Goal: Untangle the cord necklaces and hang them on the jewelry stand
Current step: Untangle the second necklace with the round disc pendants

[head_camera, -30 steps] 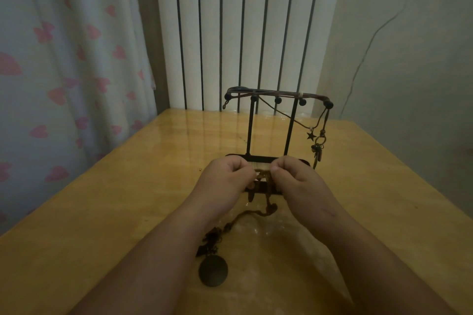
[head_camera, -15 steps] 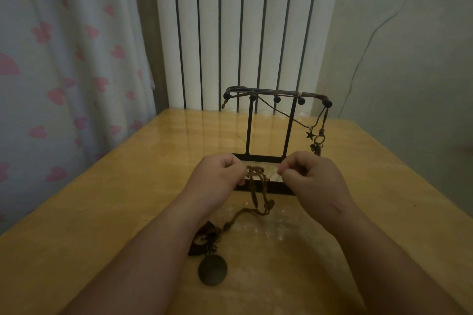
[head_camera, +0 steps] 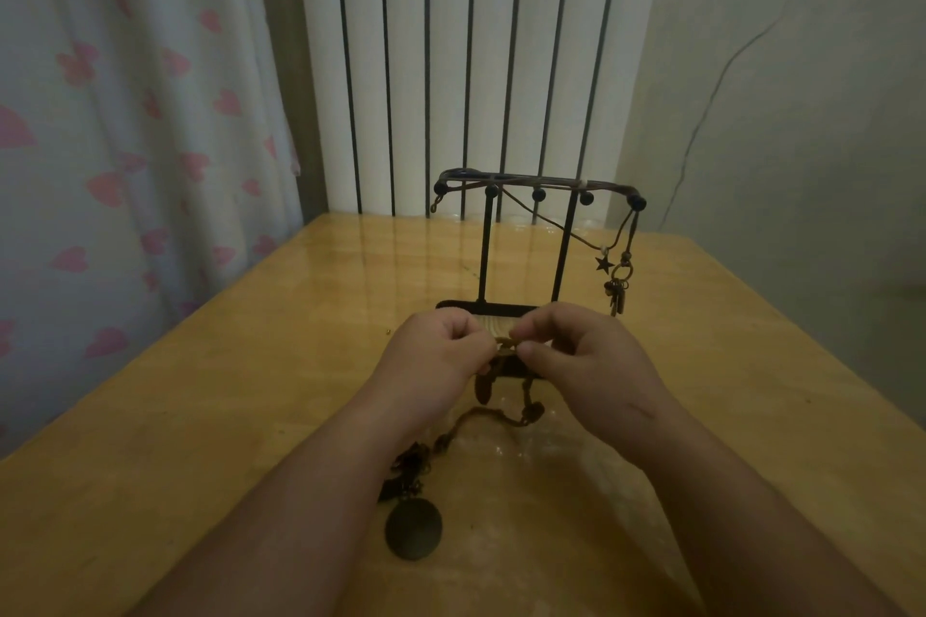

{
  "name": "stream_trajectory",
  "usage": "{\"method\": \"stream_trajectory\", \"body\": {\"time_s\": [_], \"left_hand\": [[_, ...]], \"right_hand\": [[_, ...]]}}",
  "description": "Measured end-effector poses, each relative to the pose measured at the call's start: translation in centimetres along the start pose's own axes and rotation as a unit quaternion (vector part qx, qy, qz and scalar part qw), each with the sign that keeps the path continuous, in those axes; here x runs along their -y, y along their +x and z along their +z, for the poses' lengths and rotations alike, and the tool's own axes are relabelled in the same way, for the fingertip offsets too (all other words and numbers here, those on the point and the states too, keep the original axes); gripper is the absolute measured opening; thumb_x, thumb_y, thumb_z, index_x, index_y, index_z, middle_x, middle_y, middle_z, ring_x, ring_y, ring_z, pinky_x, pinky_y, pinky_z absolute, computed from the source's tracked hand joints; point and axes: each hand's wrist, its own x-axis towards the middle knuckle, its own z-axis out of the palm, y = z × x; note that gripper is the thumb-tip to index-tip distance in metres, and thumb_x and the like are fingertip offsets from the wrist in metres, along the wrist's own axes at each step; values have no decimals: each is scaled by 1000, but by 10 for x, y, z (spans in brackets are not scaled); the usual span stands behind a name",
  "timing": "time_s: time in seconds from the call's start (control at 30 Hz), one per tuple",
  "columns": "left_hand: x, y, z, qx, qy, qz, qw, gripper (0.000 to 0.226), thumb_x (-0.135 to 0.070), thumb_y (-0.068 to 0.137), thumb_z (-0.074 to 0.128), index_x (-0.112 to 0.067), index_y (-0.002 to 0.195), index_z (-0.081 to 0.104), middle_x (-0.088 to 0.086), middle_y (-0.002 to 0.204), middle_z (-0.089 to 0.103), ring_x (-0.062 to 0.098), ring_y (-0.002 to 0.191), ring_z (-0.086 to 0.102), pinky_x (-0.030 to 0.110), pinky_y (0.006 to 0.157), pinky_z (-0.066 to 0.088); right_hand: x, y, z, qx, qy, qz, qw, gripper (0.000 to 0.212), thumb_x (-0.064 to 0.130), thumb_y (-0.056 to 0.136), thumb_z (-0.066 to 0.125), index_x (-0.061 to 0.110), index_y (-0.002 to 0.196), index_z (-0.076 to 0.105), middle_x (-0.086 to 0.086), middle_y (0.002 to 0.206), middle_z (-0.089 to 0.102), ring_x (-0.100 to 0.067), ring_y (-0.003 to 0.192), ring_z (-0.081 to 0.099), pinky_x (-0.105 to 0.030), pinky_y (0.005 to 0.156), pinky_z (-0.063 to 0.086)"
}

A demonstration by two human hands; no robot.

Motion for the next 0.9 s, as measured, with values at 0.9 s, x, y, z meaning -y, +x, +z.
{"method": "stream_trajectory", "body": {"time_s": [0.9], "left_hand": [[1,4,-9,-10,-23,-35,999,28,-24,94,52,-19,68,59,1,73,59,16,70,52,31,67,42]], "right_hand": [[3,1,-13,-39,193,59,979,19,1,90,49,12,81,61,-3,71,54,-16,62,49,-25,58,40]]}}
